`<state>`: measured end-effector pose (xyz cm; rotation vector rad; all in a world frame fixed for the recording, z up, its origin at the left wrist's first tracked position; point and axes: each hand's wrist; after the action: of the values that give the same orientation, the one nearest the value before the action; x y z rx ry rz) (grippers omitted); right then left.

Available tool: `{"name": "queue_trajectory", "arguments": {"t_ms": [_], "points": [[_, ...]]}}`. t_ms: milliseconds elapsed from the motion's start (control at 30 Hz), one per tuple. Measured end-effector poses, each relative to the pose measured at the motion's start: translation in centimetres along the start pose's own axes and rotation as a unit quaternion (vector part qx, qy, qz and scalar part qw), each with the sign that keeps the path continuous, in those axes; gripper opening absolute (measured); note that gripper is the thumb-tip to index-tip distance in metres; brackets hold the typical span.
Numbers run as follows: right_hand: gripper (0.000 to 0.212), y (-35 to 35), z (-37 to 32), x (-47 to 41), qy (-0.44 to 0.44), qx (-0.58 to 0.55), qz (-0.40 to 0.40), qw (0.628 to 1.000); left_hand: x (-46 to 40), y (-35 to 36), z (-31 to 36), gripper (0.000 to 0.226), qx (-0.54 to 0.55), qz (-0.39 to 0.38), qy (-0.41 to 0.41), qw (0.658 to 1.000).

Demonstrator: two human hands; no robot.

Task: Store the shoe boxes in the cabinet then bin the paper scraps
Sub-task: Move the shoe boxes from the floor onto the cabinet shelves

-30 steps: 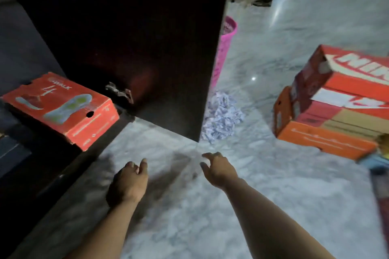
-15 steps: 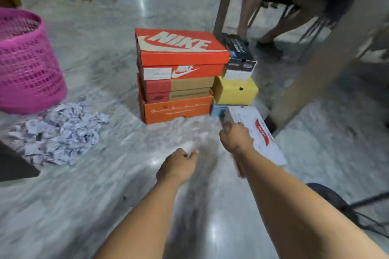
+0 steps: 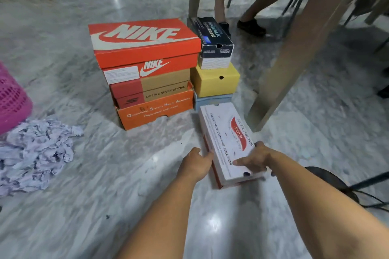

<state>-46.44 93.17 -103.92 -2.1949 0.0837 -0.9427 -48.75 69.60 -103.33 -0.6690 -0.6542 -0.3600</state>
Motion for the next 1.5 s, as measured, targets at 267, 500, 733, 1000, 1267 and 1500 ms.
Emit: {"name": "queue_trajectory", "arguments": {"t_ms": [267,500,733,1000,1267,1500], "points": [[0.105,7.4,-5.6,5.1,-0.057,-0.019,-0.178,0.982,3.0,-0.1,-8.5,0.071,0.361,0.041,-0.174,0.915],[0.08,20.4,-14.7,11.5,-0.228,0.044,-0.321,0.918,11.3,-7.4,-22.4,0.057,0.46,0.337,-0.29,0.768],[0.07,30.0,-26.0,20.6,-0.331,0.084,-0.429,0.836,20.8,-15.5,-33.1,0.038,0.406,0.49,-0.297,0.712],[0.071,34.2,-35.0,28.8,-0.359,0.094,-0.46,0.806,26.3,-22.4,-36.7,0.03,0.426,0.581,-0.281,0.634],[0.056,36.7,-46.9,33.8,-0.501,0.103,-0.406,0.758,28.5,-32.6,-39.1,0.031,0.393,0.658,-0.145,0.625],[0.057,35.4,-52.1,35.7,-0.496,0.101,-0.392,0.769,27.3,-35.1,-38.5,0.045,0.465,0.687,-0.03,0.557]]}}
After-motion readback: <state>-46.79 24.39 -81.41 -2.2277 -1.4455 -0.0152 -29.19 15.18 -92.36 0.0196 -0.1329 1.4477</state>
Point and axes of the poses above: each hand's wrist, its own x-axis away from the middle knuckle, its own y-axis out of the palm, z = x × y, and after that the axes turned 10 degrees about -y, right-handed
